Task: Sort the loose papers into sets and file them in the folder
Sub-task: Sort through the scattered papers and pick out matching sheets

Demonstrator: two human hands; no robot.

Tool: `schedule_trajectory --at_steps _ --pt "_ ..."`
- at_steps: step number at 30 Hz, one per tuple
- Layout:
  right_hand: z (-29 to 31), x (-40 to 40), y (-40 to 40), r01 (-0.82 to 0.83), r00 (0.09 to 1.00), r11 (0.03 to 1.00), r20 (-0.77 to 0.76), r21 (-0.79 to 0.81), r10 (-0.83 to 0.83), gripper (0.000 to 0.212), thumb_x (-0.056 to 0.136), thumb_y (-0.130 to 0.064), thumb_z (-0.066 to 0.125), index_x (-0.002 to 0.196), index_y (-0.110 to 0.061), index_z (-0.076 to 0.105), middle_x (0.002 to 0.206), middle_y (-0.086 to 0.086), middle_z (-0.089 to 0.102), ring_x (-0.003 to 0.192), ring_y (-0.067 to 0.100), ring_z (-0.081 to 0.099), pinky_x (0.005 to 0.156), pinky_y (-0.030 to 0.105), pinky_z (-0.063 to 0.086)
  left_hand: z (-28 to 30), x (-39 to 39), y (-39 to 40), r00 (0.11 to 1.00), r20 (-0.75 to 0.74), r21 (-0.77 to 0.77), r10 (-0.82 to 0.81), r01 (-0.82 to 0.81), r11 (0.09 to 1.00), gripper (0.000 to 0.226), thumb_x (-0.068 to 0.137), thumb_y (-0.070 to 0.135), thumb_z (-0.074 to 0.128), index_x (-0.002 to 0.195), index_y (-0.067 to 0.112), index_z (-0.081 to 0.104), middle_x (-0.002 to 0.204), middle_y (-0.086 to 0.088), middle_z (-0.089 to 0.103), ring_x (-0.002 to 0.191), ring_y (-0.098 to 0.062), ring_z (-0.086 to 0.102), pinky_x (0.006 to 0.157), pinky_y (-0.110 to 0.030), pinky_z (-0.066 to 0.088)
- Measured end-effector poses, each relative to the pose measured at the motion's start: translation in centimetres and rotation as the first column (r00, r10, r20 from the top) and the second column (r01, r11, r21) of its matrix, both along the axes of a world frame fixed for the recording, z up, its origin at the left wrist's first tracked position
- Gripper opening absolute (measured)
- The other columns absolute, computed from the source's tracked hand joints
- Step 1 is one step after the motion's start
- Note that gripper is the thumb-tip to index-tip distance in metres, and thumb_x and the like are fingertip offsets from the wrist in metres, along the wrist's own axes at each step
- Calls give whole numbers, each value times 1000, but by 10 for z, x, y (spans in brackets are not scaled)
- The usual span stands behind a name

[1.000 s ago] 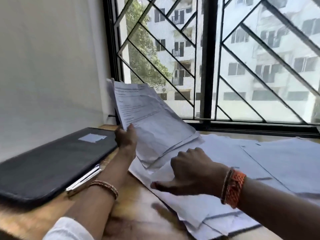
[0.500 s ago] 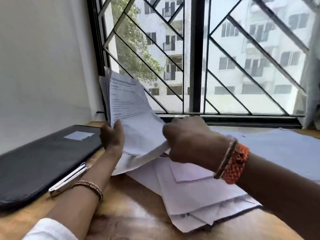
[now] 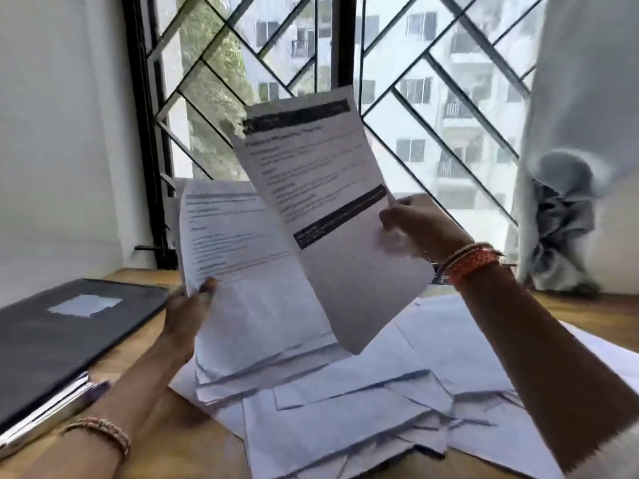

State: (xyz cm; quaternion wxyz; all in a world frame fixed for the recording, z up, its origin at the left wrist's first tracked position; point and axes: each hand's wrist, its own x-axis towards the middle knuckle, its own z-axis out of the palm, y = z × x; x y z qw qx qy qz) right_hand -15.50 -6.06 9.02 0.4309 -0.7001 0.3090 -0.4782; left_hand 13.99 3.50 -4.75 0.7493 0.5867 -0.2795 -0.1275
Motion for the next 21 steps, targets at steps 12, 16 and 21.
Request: schedule_trajectory --at_steps 12,16,21 --pt "-113 3 -33 -4 961 931 260 364 -98 23 48 -7 52 68 -2 61 60 7 61 50 21 55 46 26 48 -8 -45 0 987 83 50 -135 131 990 8 93 8 56 95 2 61 76 -1 61 65 -14 55 48 -16 47" --pt "-113 9 -32 -45 947 941 314 336 -67 30 49 -7 53 76 -2 66 67 8 64 54 23 57 52 29 51 -9 -39 -2 987 77 48 -141 138 989 9 93 10 56 92 3 63 80 -4 62 68 -17 56 58 -24 49" --pt "-114 13 -33 -62 942 952 332 300 -43 24 56 -3 55 78 -3 67 68 7 65 54 21 58 51 29 51 -8 -37 -4 989 49 4 -137 137 991 13 94 12 56 82 11 63 75 -2 62 66 -16 56 48 -15 49"
